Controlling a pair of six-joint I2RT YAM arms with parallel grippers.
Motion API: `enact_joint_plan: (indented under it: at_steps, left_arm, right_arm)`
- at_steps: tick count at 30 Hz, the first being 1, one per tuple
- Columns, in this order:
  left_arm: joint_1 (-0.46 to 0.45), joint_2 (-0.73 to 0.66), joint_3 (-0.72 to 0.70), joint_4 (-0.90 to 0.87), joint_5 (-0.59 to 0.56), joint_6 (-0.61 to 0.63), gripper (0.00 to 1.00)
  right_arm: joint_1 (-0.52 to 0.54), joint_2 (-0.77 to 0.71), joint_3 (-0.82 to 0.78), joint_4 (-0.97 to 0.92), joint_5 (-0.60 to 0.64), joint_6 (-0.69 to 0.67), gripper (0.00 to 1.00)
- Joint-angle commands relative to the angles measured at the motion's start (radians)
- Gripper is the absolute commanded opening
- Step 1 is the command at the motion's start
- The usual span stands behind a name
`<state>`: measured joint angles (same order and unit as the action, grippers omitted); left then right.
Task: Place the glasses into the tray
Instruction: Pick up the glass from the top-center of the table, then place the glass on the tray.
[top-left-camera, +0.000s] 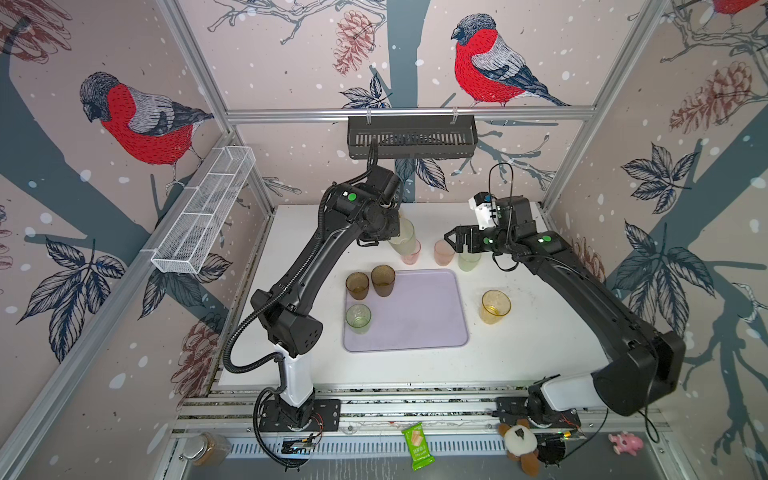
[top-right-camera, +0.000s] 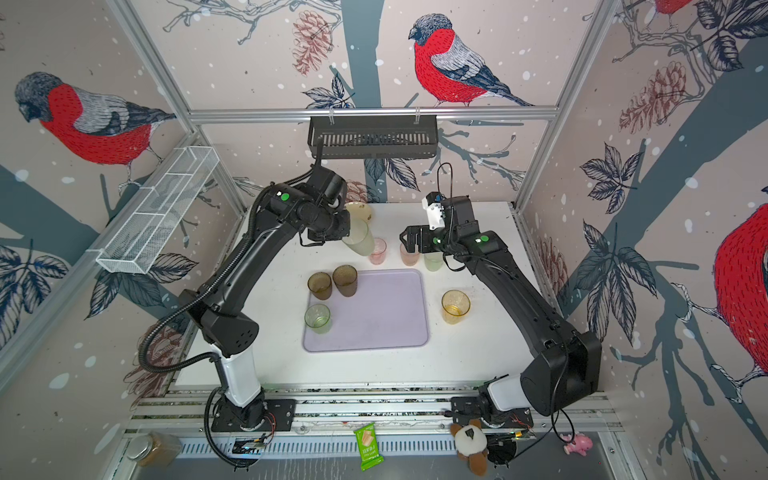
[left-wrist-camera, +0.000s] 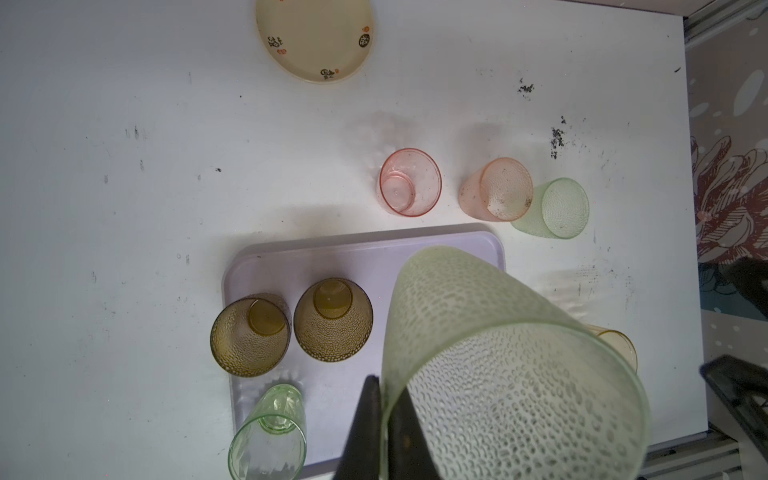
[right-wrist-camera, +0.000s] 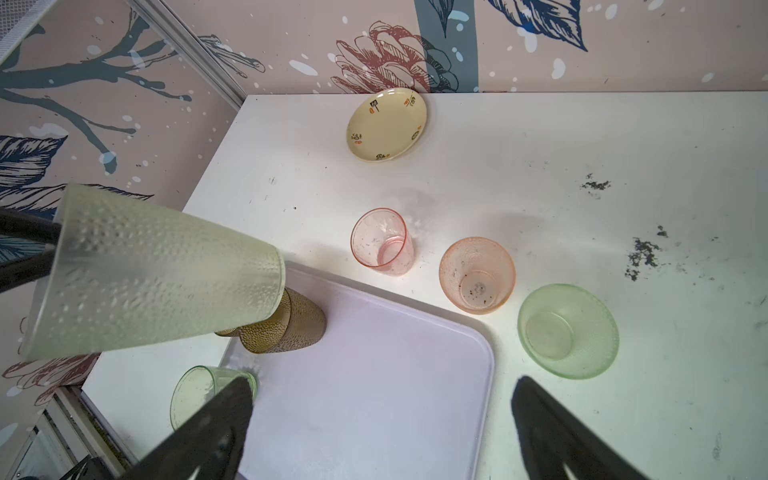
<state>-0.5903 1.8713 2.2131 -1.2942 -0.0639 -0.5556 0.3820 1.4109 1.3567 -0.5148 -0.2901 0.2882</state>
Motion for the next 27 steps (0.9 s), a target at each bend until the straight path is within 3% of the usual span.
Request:
enact_joint_plan:
  at_steps: [1,7,14,27]
  left_arm:
    - [-0.033,-0.042,-0.052,-0.018,-0.016,-0.053,0.0]
    - [-0.093,-0.125,-0.225,0.046,0.011,-0.093,0.0]
    - [-0.124,-0.237,-0.522,0.187,0.082,-0.145,0.0]
    - [-0.169,-0.338,-0.831,0.293,0.073,-0.222,0.0]
  right_arm:
    - [-0.011,-0.02,-0.016,0.023,0.005,0.018,0.98]
    - [-0.067,-0.059,-0.095,0.052,-0.029,0.046,0.98]
    - [-0.109,-0.074,-0.116,0.051,-0.042,0.053,0.98]
    - [-0.109,-0.05,-0.087,0.03,-0.014,0.042,0.98]
